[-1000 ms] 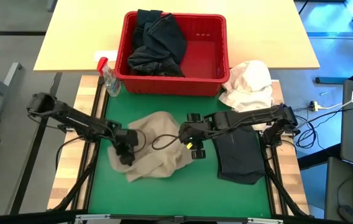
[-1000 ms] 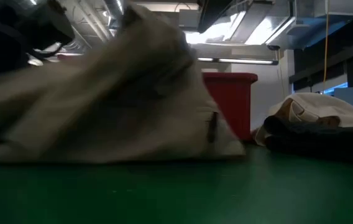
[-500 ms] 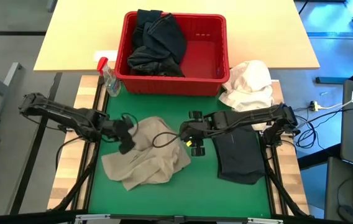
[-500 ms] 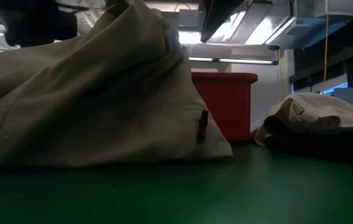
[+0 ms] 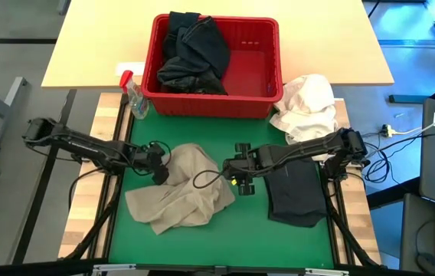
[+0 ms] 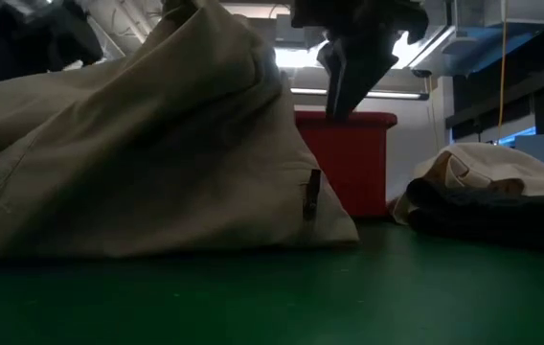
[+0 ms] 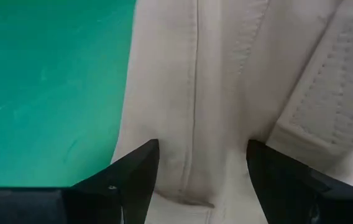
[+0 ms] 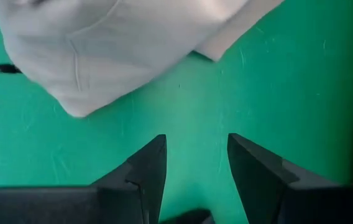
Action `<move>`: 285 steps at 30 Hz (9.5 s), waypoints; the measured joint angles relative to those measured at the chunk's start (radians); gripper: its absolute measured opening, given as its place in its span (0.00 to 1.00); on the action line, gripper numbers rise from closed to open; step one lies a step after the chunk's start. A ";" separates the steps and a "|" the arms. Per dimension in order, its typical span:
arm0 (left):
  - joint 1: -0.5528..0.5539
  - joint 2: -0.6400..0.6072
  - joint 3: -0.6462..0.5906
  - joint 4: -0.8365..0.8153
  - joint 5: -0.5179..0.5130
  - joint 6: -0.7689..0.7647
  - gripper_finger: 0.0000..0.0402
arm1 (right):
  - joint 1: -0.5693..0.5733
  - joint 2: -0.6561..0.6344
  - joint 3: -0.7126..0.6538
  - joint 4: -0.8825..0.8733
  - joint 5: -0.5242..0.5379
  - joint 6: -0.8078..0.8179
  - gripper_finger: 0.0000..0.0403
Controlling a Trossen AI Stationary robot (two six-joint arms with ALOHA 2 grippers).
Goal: Fold Laundry from Bin
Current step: Fold the brown shorts
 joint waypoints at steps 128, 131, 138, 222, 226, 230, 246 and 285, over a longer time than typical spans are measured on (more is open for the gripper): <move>0.037 0.041 0.961 -0.330 -0.104 0.978 0.00 | -0.003 -0.392 -0.484 0.556 0.408 -0.281 0.04; 0.037 0.038 0.961 -0.328 -0.237 1.007 0.00 | -0.012 -0.474 -0.404 0.522 0.525 -0.365 0.04; 0.038 0.036 0.961 -0.349 -0.628 1.112 0.00 | -0.042 -0.580 -0.275 0.534 0.716 -0.552 0.02; -0.523 -0.238 0.096 -0.306 0.314 -0.747 0.46 | -0.232 -0.179 -0.648 0.768 -0.249 0.416 0.69; -0.544 -0.238 0.055 -0.201 0.276 -0.737 0.46 | -0.238 -0.149 -0.648 0.771 -0.249 0.401 0.69; -0.560 -0.238 0.018 -0.147 0.181 -0.734 0.46 | -0.238 -0.132 -0.648 0.783 -0.244 0.395 0.69; -0.562 -0.238 -0.021 -0.077 -0.194 -0.639 0.38 | -0.236 -0.128 -0.648 0.815 -0.248 0.344 0.69; -0.562 -0.238 -0.021 -0.118 -0.331 -0.432 0.01 | -0.295 -0.098 -0.637 0.804 -0.428 0.435 0.68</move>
